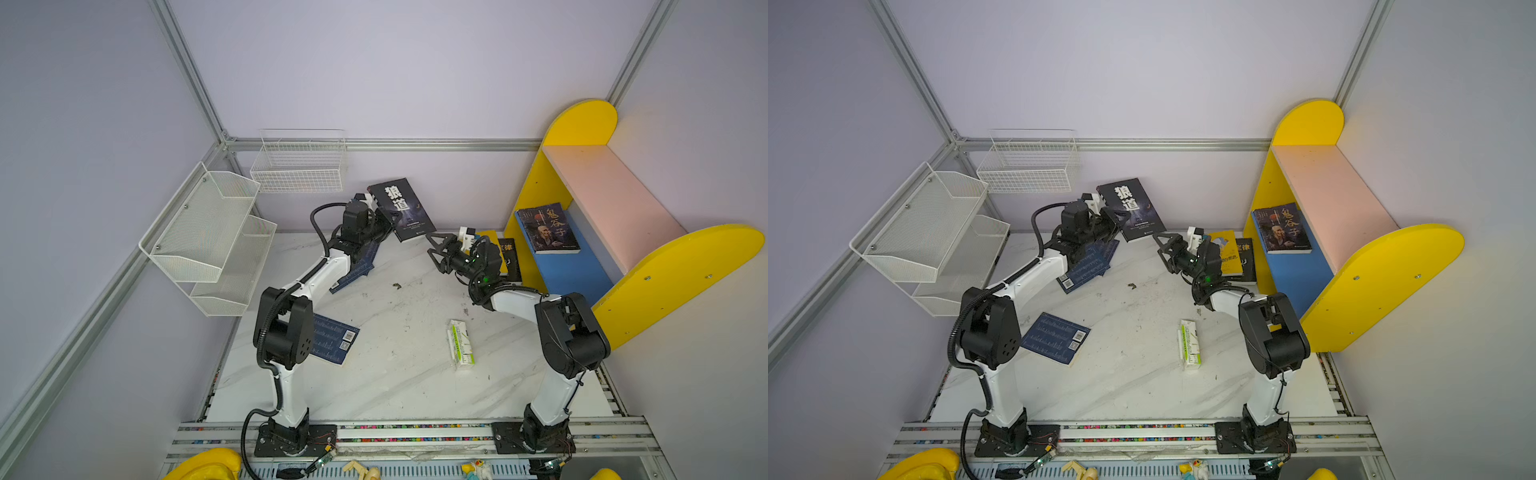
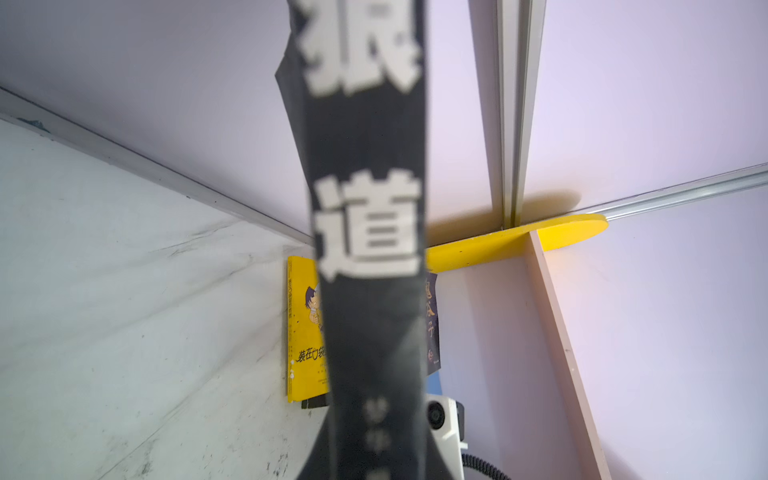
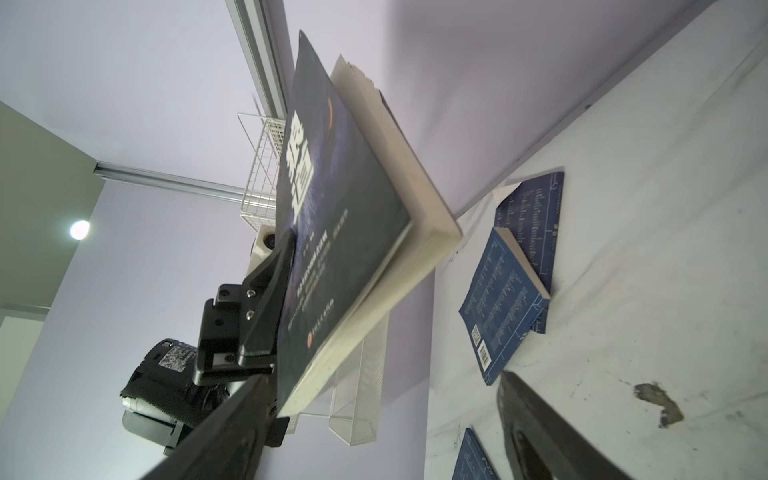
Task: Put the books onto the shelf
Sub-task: 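Carry the wolf book toward the blue shelf with the right gripper while the left withdraws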
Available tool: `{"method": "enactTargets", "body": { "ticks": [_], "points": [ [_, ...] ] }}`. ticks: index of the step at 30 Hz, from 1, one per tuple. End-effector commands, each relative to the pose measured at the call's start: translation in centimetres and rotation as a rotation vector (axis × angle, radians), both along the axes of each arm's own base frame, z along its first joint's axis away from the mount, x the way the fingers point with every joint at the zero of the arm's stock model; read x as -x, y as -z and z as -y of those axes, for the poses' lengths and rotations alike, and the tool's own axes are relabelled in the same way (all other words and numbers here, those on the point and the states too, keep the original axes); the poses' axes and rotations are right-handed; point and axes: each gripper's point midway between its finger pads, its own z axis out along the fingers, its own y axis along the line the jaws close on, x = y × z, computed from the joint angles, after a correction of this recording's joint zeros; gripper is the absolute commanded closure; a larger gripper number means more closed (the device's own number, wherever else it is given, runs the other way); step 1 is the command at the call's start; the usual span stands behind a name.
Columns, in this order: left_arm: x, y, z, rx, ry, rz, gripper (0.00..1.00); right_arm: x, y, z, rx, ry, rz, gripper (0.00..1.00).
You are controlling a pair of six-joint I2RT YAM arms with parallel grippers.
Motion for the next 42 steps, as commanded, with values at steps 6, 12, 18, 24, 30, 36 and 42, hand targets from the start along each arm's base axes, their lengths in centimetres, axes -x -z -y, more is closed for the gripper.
{"method": "enactTargets", "body": {
  "ticks": [6, 12, 18, 24, 30, 36, 42],
  "points": [
    [0.9, -8.6, 0.2, 0.153, -0.066, 0.211, 1.00, 0.1, -5.7, -3.1, -0.182, -0.071, 0.119, 0.18],
    [1.2, -8.5, 0.9, 0.152, -0.078, 0.216, 1.00, 0.1, -5.5, -4.3, -0.221, -0.092, 0.106, 0.28],
    [1.3, -8.2, 1.8, 0.170, -0.063, 0.218, 1.00, 0.1, -5.5, -3.9, -0.248, -0.057, 0.105, 0.56],
    [1.3, -7.7, 2.3, 0.175, -0.069, 0.211, 1.00, -0.1, -6.3, -4.4, -0.284, -0.075, 0.103, 0.69],
    [1.1, -7.6, 2.6, 0.174, -0.075, 0.216, 1.00, 0.0, -7.1, -4.8, -0.314, -0.096, 0.115, 0.84],
    [1.2, -8.0, 2.4, 0.170, -0.078, 0.233, 0.74, -1.3, -6.1, -2.9, -0.313, -0.042, 0.089, 0.95],
    [2.5, -7.0, -1.3, 0.022, -0.168, 0.224, 0.19, -3.5, -6.3, 6.5, -0.208, 0.189, 0.129, 0.98]
  ]
}}
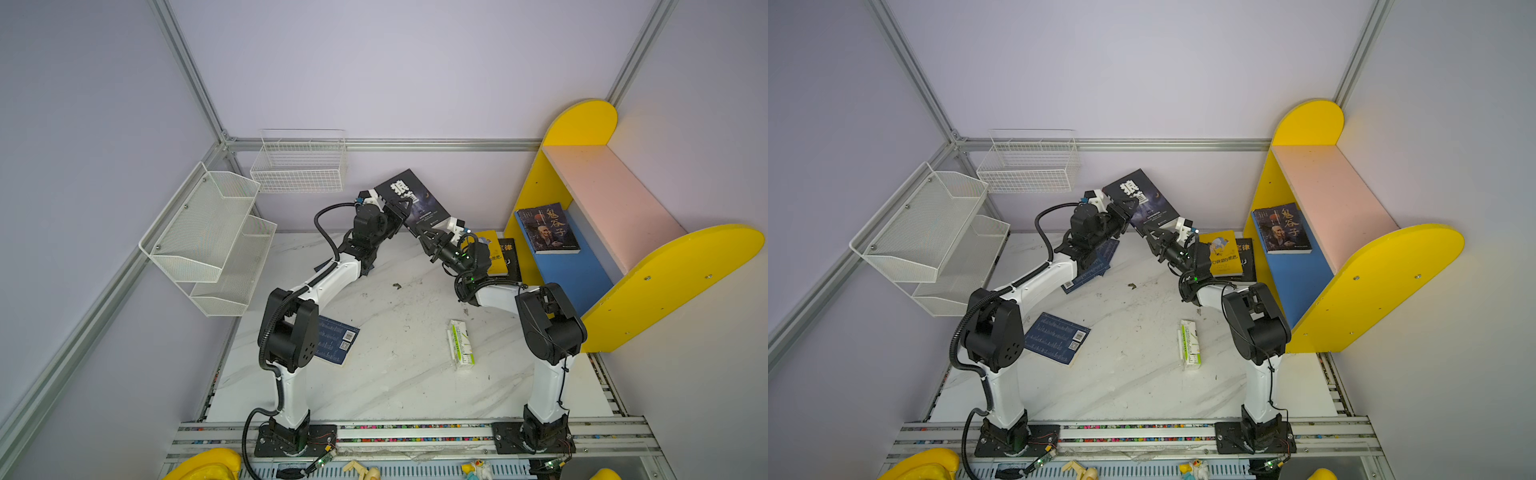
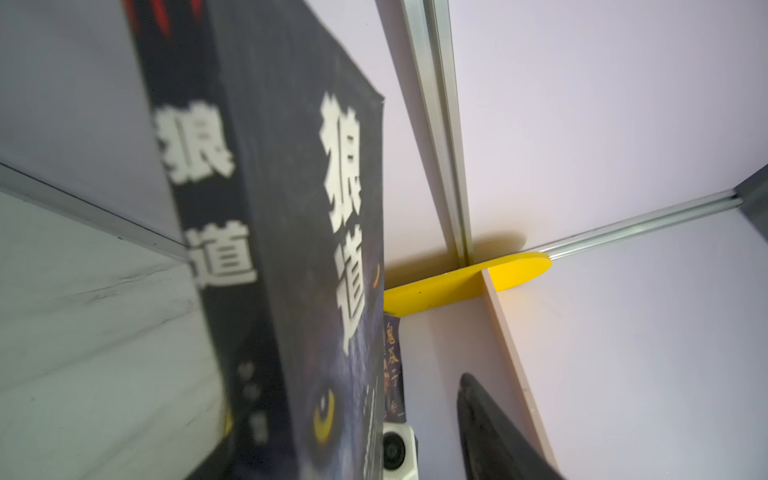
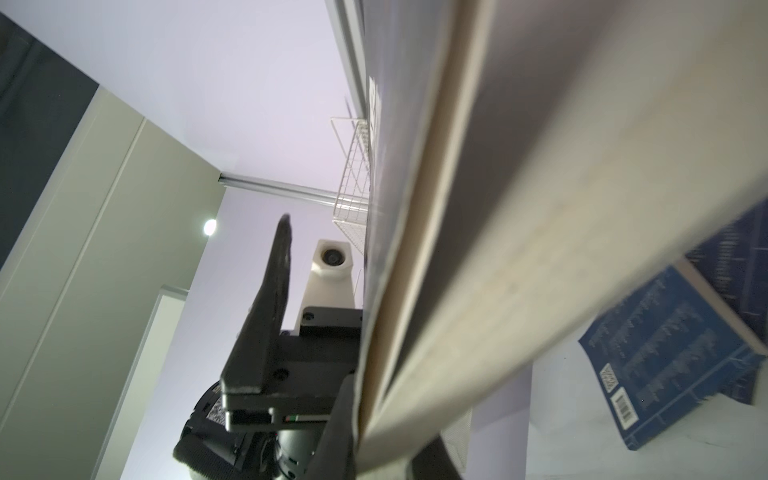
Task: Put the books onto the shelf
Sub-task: 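Carry the wolf book toward the blue shelf with the right gripper while the left withdraws, then lower the black wolf book onto the blue shelf with the right gripper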
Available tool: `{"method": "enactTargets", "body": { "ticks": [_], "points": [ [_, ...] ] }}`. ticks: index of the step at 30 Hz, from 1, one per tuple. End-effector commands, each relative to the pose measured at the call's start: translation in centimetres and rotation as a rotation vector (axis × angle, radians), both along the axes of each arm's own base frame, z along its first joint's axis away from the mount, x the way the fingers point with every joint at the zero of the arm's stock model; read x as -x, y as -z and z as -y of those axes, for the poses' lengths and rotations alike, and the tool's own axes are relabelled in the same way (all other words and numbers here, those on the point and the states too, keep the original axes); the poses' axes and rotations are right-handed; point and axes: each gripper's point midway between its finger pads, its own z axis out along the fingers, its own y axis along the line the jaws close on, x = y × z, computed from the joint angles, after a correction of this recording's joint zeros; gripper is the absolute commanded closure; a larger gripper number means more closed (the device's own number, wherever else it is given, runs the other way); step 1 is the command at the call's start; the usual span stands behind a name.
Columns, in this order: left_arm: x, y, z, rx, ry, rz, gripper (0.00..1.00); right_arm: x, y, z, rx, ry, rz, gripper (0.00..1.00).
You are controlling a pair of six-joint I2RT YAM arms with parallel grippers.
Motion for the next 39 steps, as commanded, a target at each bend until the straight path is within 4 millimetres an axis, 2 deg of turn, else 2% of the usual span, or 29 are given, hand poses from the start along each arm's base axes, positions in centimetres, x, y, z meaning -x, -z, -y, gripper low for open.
{"method": "enactTargets", "body": {
  "ticks": [1, 4, 6, 11, 15, 17, 23, 26, 30, 33, 36, 39],
  "points": [
    [2.3, -3.6, -3.9, -0.075, -0.096, 0.089, 0.14, -1.4, -3.4, 7.9, 0.054, 0.209, 0.073, 0.99],
    [3.5, -1.5, -6.8, -0.146, -0.164, 0.033, 0.09, -1.7, -3.8, 12.1, 0.305, 0.362, 0.096, 1.00],
    [4.4, -0.6, -8.4, -0.180, -0.191, 0.005, 0.07, -1.4, -4.5, 14.5, 0.411, 0.431, 0.127, 1.00],
    [6.5, 2.3, -10.6, -0.251, -0.228, -0.068, 0.05, -0.4, -4.9, 20.3, 0.444, 0.528, 0.138, 1.00],
    [6.7, 3.6, -11.6, -0.259, -0.248, -0.103, 0.05, 0.1, -4.9, 23.5, 0.450, 0.608, 0.121, 1.00],
    [6.5, 3.4, -11.8, -0.245, -0.251, -0.097, 0.05, 0.1, -4.4, 25.2, 0.453, 0.647, 0.104, 1.00],
    [6.0, 2.5, -11.8, -0.258, -0.247, -0.079, 0.05, -0.6, -3.1, 28.8, 0.465, 0.732, 0.059, 1.00],
    [5.9, 2.8, -11.7, -0.254, -0.239, -0.084, 0.05, -0.8, -2.5, 31.1, 0.472, 0.800, 0.044, 1.00],
    [5.9, 3.6, -11.4, -0.245, -0.226, -0.096, 0.04, -1.2, -0.4, 33.9, 0.468, 0.840, -0.011, 1.00],
    [5.9, 4.4, -11.4, -0.235, -0.224, -0.110, 0.04, -1.6, 0.8, 35.3, 0.463, 0.837, -0.037, 1.00],
    [5.8, 5.0, -11.2, -0.231, -0.216, -0.122, 0.04, -1.8, 1.3, 36.4, 0.457, 0.832, -0.050, 1.00],
    [5.5, 5.6, -10.9, -0.219, -0.205, -0.135, 0.04, -2.5, 1.8, 36.5, 0.452, 0.792, -0.064, 1.00]
  ]
}}
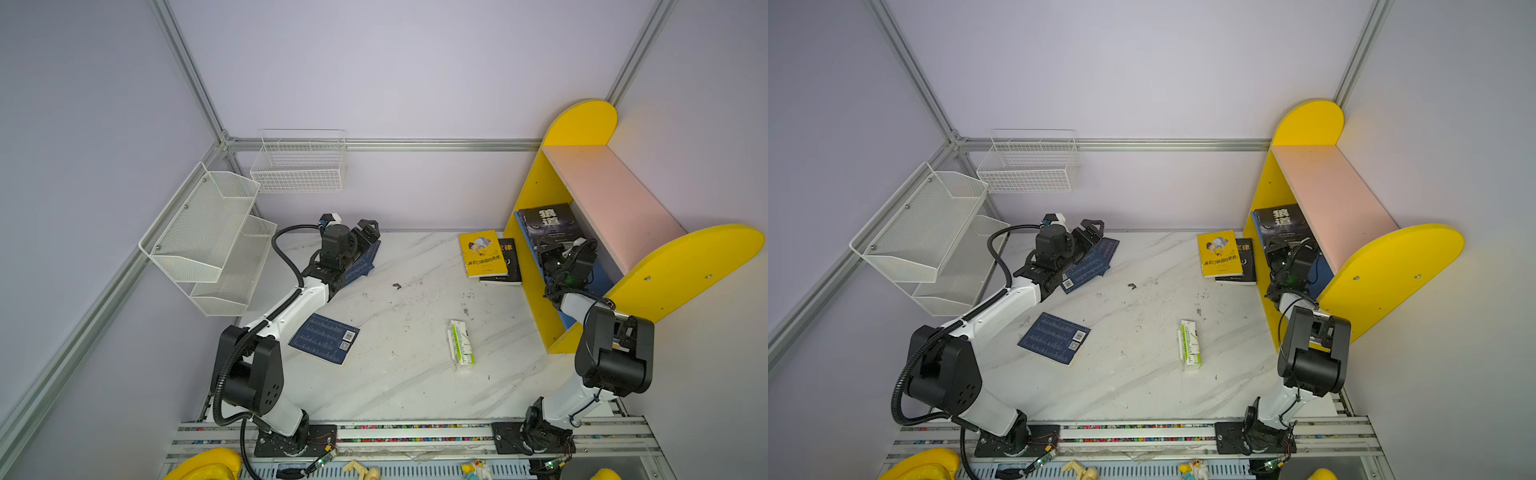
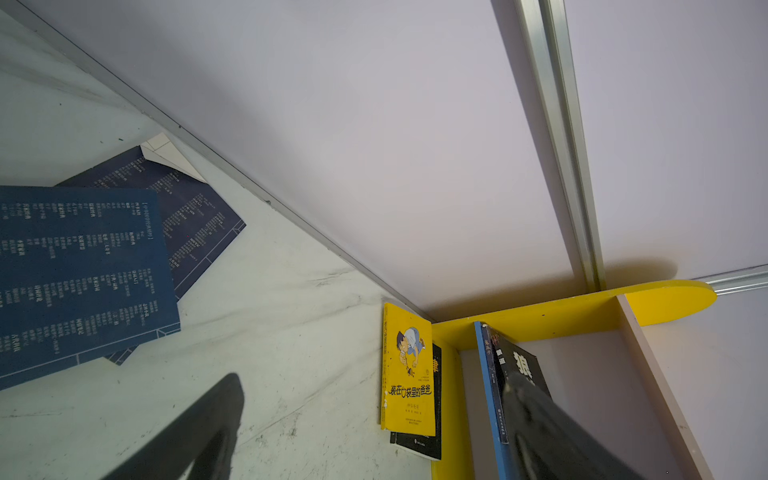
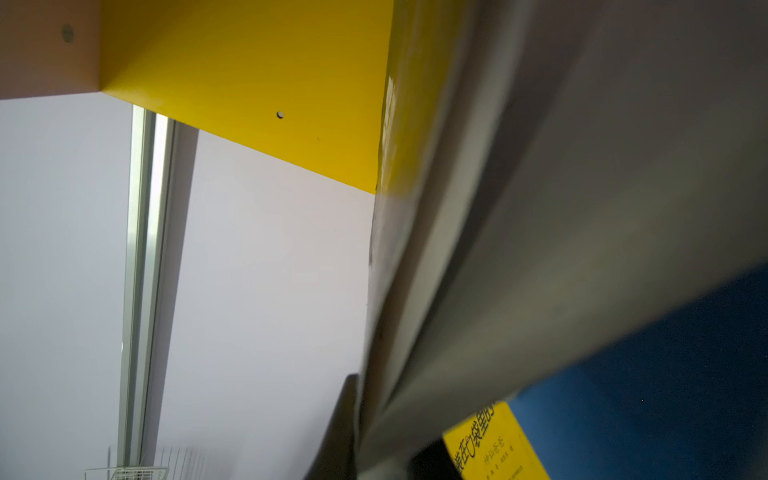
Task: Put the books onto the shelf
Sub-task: 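Lower the black wolf book onto the blue shelf with the right gripper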
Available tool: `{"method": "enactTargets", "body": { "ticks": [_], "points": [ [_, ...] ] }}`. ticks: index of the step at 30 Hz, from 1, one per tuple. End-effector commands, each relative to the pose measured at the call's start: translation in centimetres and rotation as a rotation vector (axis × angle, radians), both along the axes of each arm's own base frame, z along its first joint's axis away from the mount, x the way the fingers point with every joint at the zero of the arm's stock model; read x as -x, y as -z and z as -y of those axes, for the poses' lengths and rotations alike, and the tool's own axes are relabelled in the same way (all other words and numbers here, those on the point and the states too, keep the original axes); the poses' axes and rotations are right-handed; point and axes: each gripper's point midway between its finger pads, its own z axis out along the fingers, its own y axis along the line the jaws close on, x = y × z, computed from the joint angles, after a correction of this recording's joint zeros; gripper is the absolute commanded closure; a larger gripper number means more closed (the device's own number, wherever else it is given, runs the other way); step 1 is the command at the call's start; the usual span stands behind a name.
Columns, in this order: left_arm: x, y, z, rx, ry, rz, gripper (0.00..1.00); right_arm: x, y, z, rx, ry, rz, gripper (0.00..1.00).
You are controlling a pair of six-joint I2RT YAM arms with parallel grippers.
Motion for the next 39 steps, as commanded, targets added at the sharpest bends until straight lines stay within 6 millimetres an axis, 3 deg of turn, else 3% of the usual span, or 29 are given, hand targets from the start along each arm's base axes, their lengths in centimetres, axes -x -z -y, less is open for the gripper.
{"method": "enactTargets", "body": {
  "ticks": [1, 17, 23, 27, 29, 34, 39],
  "points": [
    [-0.2, 1.0, 0.2, 0.032, 0.014, 0.003, 0.04, -1.1, -4.1, -0.3, 0.033, -0.061, 0.126, 1.00],
    [-1.1, 1.8, 1.1, 0.049, 0.043, -0.020, 0.03, -3.3, -2.2, 1.3, 0.004, -0.053, 0.081, 0.98],
    [-1.1, 2.1, 1.3, 0.059, 0.048, -0.032, 0.03, -3.1, -1.0, 2.1, -0.020, -0.005, 0.024, 0.78],
    [-1.1, 2.5, 1.4, 0.073, 0.052, -0.043, 0.03, -3.0, -0.2, 2.4, -0.043, 0.020, -0.016, 0.74],
    [-1.1, 2.7, 1.6, 0.077, 0.058, -0.047, 0.03, -3.0, 0.0, 2.5, -0.047, 0.026, -0.034, 0.67],
    [-1.0, 3.1, 1.7, 0.089, 0.064, -0.058, 0.03, -2.8, -0.3, 3.0, -0.026, 0.050, -0.060, 0.53],
    [-1.0, 3.5, 2.1, 0.107, 0.077, -0.070, 0.03, -2.4, -0.9, 3.4, 0.014, 0.070, -0.103, 0.45]
  ]
}}
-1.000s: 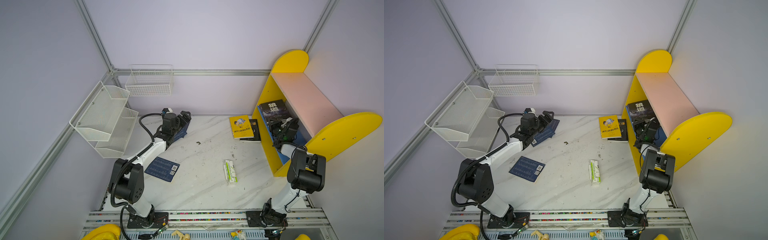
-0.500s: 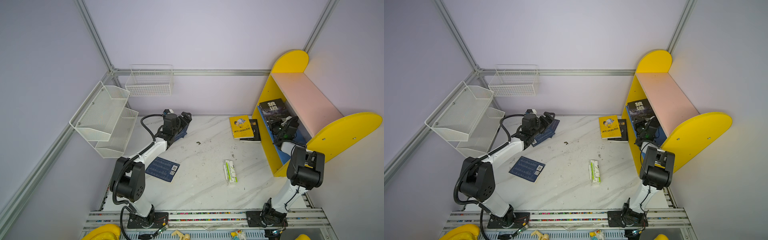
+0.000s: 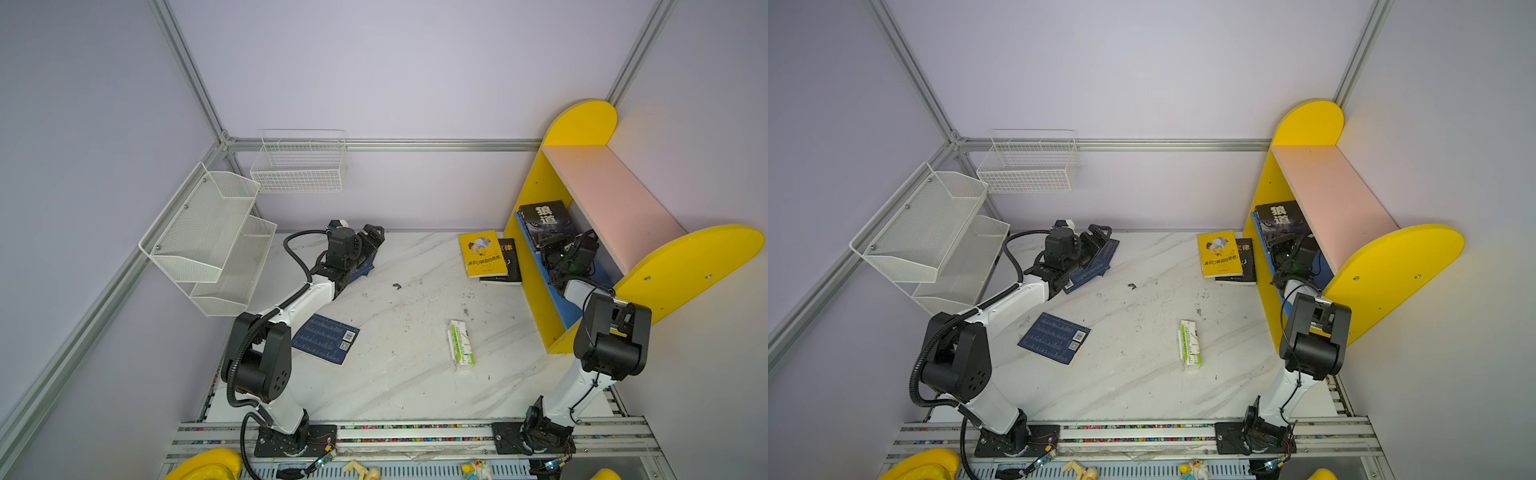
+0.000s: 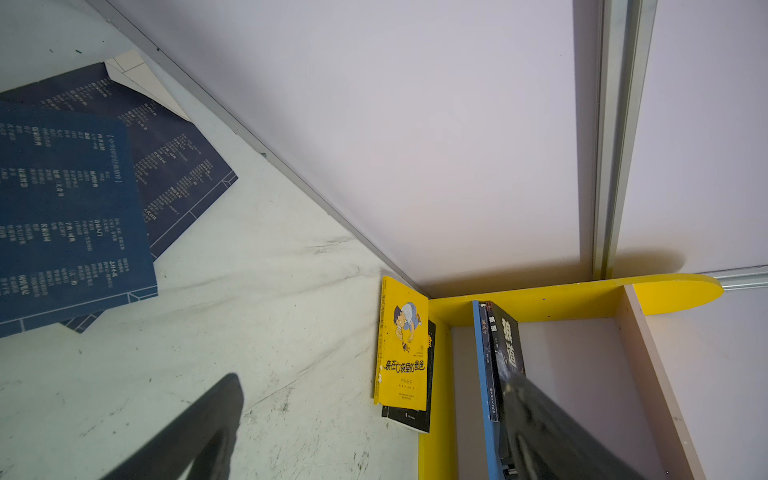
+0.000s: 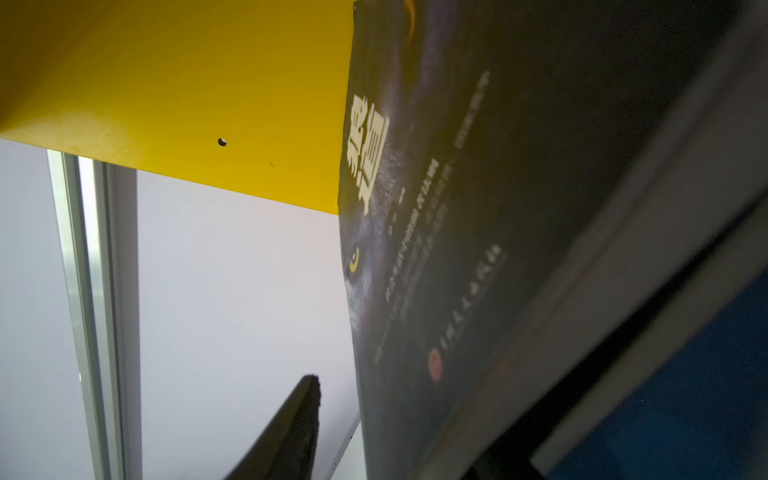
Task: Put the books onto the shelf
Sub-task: 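Lower the black wolf book onto the blue shelf with the right gripper, then release the wolf book and move the right gripper to the yellow cartoon book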
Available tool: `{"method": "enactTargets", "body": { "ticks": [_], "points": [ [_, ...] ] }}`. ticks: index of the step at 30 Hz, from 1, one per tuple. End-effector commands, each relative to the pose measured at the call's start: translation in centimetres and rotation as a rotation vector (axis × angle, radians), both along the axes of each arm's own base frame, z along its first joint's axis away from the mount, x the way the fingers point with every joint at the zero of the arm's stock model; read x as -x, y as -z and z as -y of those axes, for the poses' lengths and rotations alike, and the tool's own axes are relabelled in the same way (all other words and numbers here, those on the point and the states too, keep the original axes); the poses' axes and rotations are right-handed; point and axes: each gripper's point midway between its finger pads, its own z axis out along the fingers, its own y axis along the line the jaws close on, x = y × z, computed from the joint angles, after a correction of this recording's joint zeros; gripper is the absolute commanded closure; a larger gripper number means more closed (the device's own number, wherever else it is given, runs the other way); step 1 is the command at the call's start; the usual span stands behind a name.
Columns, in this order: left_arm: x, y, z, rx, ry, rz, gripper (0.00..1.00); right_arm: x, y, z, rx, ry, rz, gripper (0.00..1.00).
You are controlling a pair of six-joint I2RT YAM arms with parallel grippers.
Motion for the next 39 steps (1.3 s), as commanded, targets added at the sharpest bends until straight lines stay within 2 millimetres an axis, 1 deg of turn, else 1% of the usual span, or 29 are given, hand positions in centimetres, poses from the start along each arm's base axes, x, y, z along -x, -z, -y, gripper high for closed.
{"method": "enactTargets", "body": {
  "ticks": [1, 6, 12, 18, 21, 24, 27, 30, 31, 33, 35, 36, 37, 39],
  "points": [
    [-0.1, 0.4, 0.2, 0.031, 0.015, 0.006, 0.03, 0.6, -2.2, 1.2, 0.056, 0.054, -0.026, 0.44],
    [-0.2, 0.6, 0.4, 0.044, 0.022, 0.004, 0.03, 1.3, -1.5, 1.4, 0.050, 0.072, -0.099, 0.36],
    [0.0, 0.8, 0.5, 0.049, 0.030, -0.003, 0.03, 1.8, -1.1, 1.4, 0.046, 0.074, -0.134, 0.36],
    [0.2, 1.1, 0.6, 0.053, 0.036, -0.009, 0.04, 2.0, -1.9, 1.3, 0.072, 0.069, -0.128, 0.37],
    [0.3, 1.5, 0.7, 0.051, 0.041, -0.019, 0.03, 2.2, -1.9, 1.3, 0.071, 0.071, -0.158, 0.37],
    [0.4, 1.9, 0.7, 0.047, 0.046, -0.029, 0.03, 3.4, -2.2, 1.2, 0.048, 0.110, -0.200, 0.37],
    [0.3, 2.6, 0.9, 0.044, 0.058, -0.048, 0.03, 4.7, -2.2, 0.6, 0.081, 0.147, -0.268, 0.34],
    [0.0, 2.6, 1.6, 0.044, 0.087, -0.054, 0.02, 5.7, -2.2, -1.2, 0.117, 0.118, -0.299, 0.34],
    [-0.2, 2.6, 1.8, 0.043, 0.098, -0.053, 0.02, 6.0, -2.5, -2.2, 0.132, 0.106, -0.297, 0.34],
    [-0.5, 2.7, 2.5, 0.041, 0.135, -0.056, 0.00, 6.0, -3.4, -4.8, 0.191, 0.058, -0.271, 0.34],
    [-1.0, 2.8, 3.4, 0.039, 0.182, -0.059, 0.00, 5.8, -3.9, -8.2, 0.273, -0.013, -0.249, 0.34],
    [-1.1, 3.0, 3.9, 0.039, 0.205, -0.066, 0.00, 5.5, -3.8, -10.1, 0.315, -0.069, -0.236, 0.34],
    [-1.2, 3.1, 4.4, 0.042, 0.226, -0.066, 0.00, 5.2, -3.3, -11.8, 0.353, -0.115, -0.240, 0.34],
    [-1.3, 3.2, 5.0, 0.037, 0.250, -0.064, 0.00, 4.6, -1.8, -14.0, 0.413, -0.169, -0.275, 0.34]
  ]
}}
